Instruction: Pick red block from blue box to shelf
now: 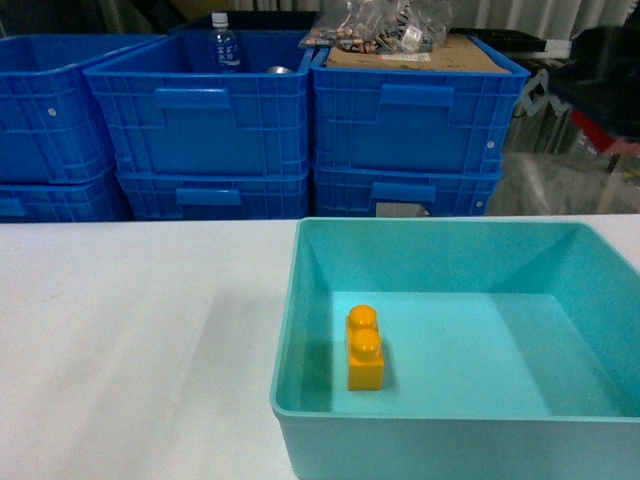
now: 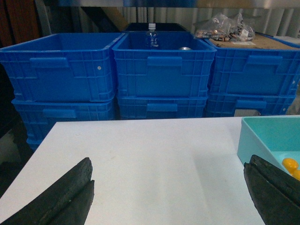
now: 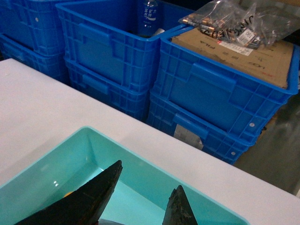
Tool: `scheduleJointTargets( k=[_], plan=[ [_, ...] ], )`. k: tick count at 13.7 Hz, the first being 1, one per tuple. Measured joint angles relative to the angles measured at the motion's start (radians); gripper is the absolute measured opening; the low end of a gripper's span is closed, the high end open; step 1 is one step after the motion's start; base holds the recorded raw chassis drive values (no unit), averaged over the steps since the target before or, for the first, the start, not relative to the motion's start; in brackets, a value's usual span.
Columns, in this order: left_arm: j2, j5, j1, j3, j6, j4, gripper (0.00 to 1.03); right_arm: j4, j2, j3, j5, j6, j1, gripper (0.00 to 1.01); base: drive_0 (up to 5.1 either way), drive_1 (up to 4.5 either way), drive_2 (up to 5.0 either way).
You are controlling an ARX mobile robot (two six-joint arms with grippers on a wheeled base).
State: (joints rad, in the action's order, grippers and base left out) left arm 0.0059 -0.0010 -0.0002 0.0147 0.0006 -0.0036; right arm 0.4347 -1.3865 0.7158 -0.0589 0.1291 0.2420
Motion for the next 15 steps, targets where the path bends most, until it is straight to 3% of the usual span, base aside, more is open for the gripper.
scheduleJointTargets(
  k=[4,6,7,8,9,10,15],
  plan=[
    [0.0,0.0,0.0,0.0,0.0,0.0,0.98,-0.106,0.178,0.015,-0.032,-0.002,-0.064,0.28,0.0,0.0,0.0],
    [0.0,0.0,0.0,0.0,0.0,0.0,0.98,-0.084,0.231,0.015,-0.002,-0.03,-0.095,0.28,0.0,0.0,0.0],
    [0.0,0.0,0.0,0.0,0.0,0.0,0.98,0.016,0.362,-0.08,0.093,-0.07,-0.134,0.28,0.0,0.0,0.0],
    [0.0,0.0,0.0,0.0,0.0,0.0,0.98,0.087,0.516,-0.268,0.23,-0.087,-0.119,0.28,0.0,0.0,0.0],
    [0.0,0.0,0.0,0.0,0.0,0.0,0.98,0.025,0.541,-0.375,0.196,-0.04,-0.213,0.28,0.0,0.0,0.0],
    [0.0,0.0,0.0,0.0,0.0,0.0,0.98,0.039,0.582,-0.375,0.156,-0.024,-0.231,0.28,0.0,0.0,0.0],
    [0.0,0.0,0.0,0.0,0.0,0.0,0.98,0.009,0.644,-0.367,0.164,-0.02,-0.214,0.28,0.0,0.0,0.0]
  ],
)
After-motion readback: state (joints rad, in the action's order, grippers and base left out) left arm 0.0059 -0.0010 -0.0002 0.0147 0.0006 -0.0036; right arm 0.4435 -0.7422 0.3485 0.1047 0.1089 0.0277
